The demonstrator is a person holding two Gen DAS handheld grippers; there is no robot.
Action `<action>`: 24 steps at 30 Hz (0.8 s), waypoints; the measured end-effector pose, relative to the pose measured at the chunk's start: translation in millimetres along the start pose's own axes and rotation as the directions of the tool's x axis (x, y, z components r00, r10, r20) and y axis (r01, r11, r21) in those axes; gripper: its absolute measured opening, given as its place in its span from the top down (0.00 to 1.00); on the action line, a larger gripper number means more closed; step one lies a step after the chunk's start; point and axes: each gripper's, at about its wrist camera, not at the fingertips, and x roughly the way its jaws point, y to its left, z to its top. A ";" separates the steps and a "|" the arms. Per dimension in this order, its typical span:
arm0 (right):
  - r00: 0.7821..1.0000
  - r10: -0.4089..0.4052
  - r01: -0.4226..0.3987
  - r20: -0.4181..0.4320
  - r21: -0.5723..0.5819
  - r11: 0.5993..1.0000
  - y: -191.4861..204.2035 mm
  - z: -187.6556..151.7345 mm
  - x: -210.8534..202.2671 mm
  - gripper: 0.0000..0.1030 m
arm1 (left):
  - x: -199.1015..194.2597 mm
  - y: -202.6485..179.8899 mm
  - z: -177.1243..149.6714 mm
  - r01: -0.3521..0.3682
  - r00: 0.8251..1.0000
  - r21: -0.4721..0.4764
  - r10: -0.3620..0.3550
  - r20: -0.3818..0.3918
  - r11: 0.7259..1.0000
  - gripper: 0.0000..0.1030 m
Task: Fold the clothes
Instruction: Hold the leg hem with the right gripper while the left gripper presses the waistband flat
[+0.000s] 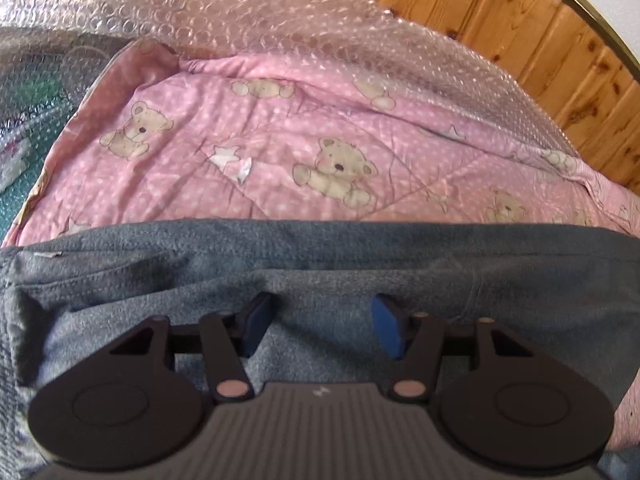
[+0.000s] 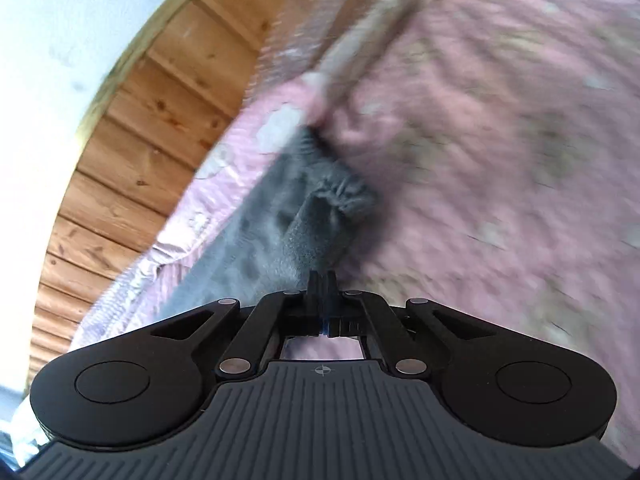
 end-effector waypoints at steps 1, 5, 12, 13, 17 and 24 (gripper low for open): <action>0.999 -0.043 0.043 -0.025 -0.022 0.999 -3.5 -2.9 -0.4 1.00 | 0.9 -1.1 1.9 -0.005 1.000 -0.001 0.005 0.007 1.000 0.44; 0.988 -0.113 0.107 -0.109 -0.067 0.992 -19.8 -12.1 12.9 0.90 | 2.4 -3.0 6.9 -0.012 1.000 -0.025 0.012 0.005 1.000 0.43; 1.000 -0.002 0.000 -0.021 -0.071 0.998 1.4 4.8 69.6 0.44 | 0.6 -6.8 6.1 -0.023 0.999 0.011 0.023 -0.030 1.000 0.43; 1.000 0.016 -0.016 -0.004 -0.078 0.997 5.4 6.1 77.8 0.45 | 0.2 -6.8 6.4 -0.023 0.999 0.007 0.023 -0.032 1.000 0.43; 0.999 0.043 -0.042 0.018 -0.059 0.997 12.6 9.7 81.7 1.00 | -1.5 -6.8 8.3 -0.023 0.999 0.010 0.023 -0.029 1.000 0.43; 0.997 0.020 -0.030 0.070 0.142 0.989 -9.5 -18.1 -17.0 1.00 | -1.7 3.7 6.7 -0.001 1.000 -0.027 0.001 0.003 1.000 0.43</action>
